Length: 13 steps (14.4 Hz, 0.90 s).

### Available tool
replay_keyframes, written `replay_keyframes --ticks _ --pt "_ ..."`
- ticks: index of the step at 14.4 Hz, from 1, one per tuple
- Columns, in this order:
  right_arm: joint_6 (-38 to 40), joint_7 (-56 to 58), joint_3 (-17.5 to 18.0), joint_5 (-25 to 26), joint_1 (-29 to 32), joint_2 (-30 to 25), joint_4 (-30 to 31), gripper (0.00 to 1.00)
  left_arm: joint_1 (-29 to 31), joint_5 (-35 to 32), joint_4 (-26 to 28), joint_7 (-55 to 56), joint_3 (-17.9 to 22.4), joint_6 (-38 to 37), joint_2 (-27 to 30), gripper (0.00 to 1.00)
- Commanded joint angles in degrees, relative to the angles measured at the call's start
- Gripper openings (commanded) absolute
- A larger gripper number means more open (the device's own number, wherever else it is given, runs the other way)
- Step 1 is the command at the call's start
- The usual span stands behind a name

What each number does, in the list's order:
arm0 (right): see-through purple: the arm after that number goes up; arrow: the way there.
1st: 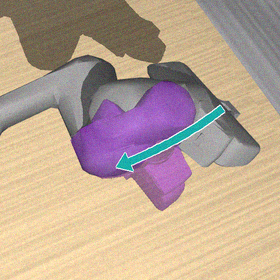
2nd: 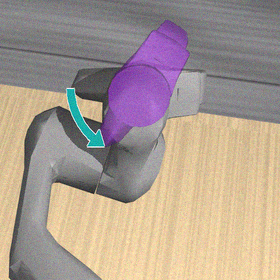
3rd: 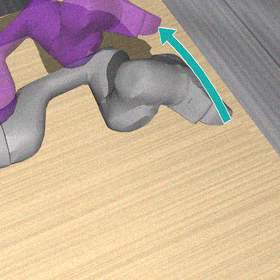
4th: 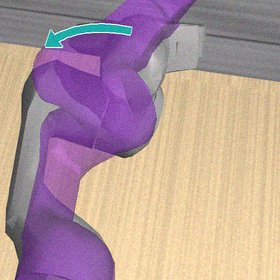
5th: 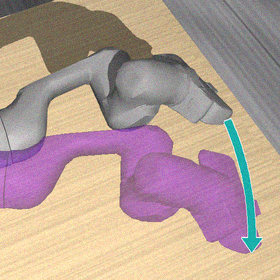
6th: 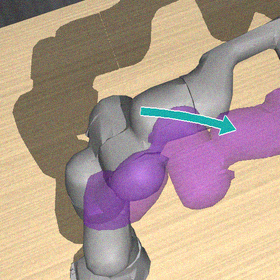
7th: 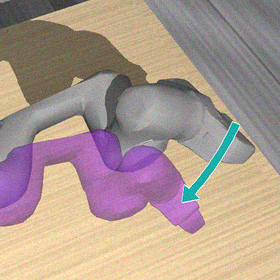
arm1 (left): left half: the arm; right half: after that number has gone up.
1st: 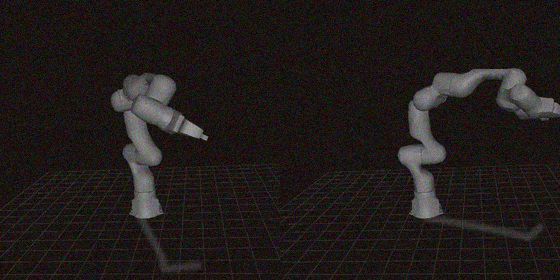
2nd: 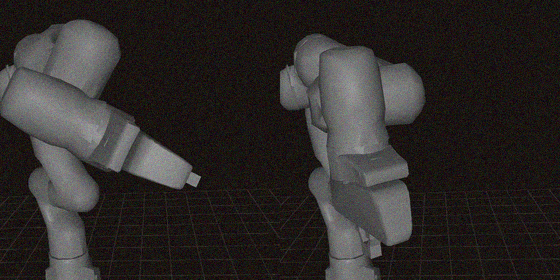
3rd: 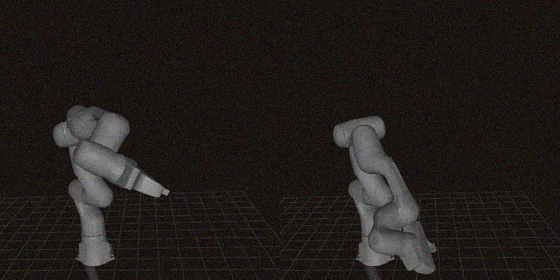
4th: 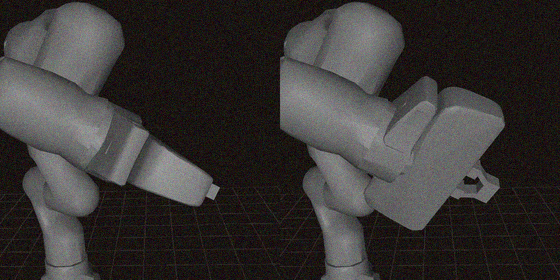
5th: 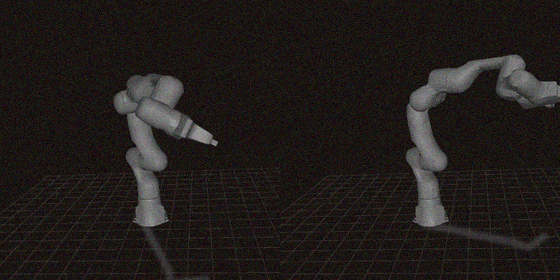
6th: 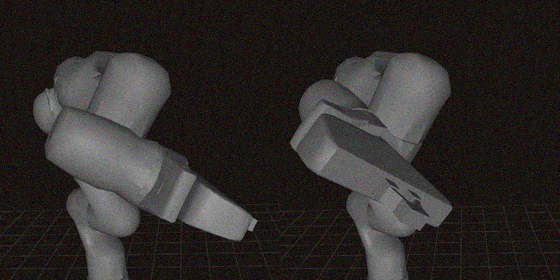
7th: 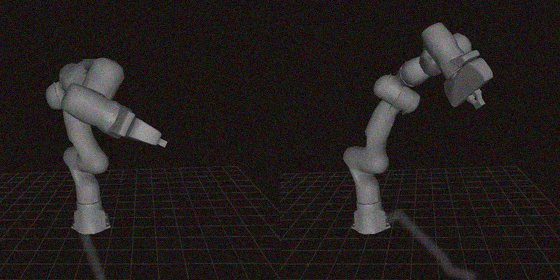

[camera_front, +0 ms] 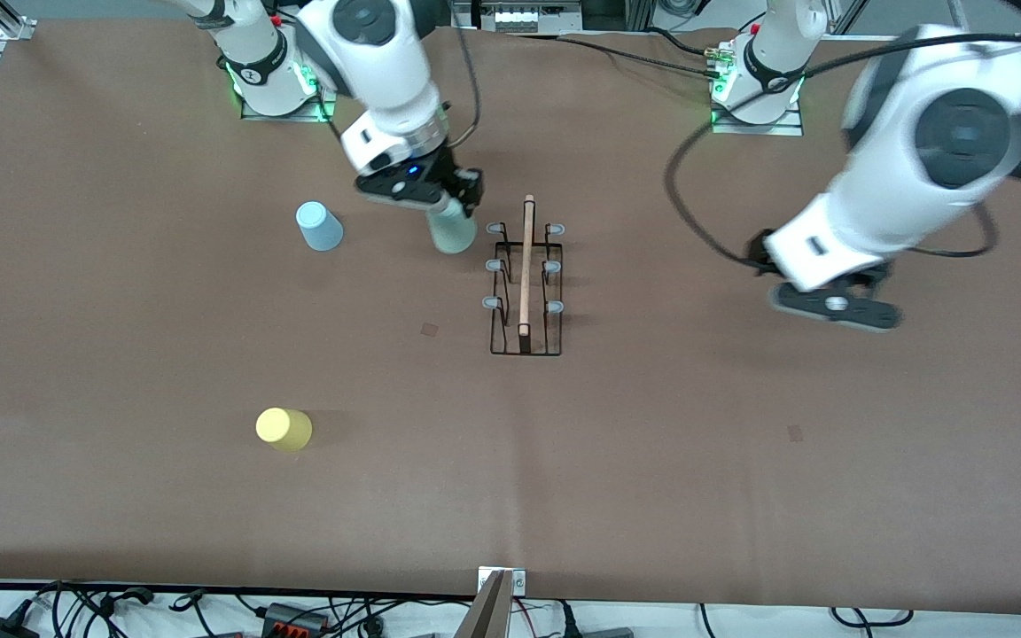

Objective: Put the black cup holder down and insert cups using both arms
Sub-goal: 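Lower the teal cup onto a rack hook while the left gripper withdraws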

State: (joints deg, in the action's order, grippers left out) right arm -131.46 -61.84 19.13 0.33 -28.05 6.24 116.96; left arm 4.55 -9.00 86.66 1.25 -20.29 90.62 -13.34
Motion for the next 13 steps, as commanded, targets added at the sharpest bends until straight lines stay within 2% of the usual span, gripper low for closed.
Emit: replay_keyframes --ticks 1,5,6,8,10,12,13 --pt "-0.73 -4.16 -0.14 2.99 -1.74 3.24 -2.0 0.09 5.8 0.03 0.01 -8.17 -0.8 -0.71 1.65 1.0" --pt "-3.79 -5.4 -0.14 4.32 -3.76 5.88 -2.0 0.09 7.14 0.64 -6.39 -9.16 -0.98 -4.63 1.65 1.0" --pt "-4.76 -5.4 -0.14 4.32 -3.85 6.41 -2.0 0.09 6.96 3.0 -9.2 -8.98 -0.81 -7.27 1.3 1.0" --pt "-5.38 -5.4 -0.14 4.32 -4.03 6.68 -2.35 0.09 7.74 9.23 -10.89 -8.46 0.07 -8.0 -0.36 1.0" --pt "-5.47 -5.4 -0.14 4.32 -4.12 7.46 -3.05 0.09 5.4 10.05 -9.94 -8.11 4.44 -8.09 0.94 1.0" --pt "-5.65 -5.4 -0.14 4.5 -5.08 8.96 -3.58 0.12 -0.91 10.22 -6.87 -5.4 13.47 -7.65 3.22 1.0" --pt "-6.17 -5.4 -0.14 4.59 -5.26 9.74 -3.58 0.18 -4.26 10.14 -4.77 -3.55 17.44 -7.12 5.15 1.0"
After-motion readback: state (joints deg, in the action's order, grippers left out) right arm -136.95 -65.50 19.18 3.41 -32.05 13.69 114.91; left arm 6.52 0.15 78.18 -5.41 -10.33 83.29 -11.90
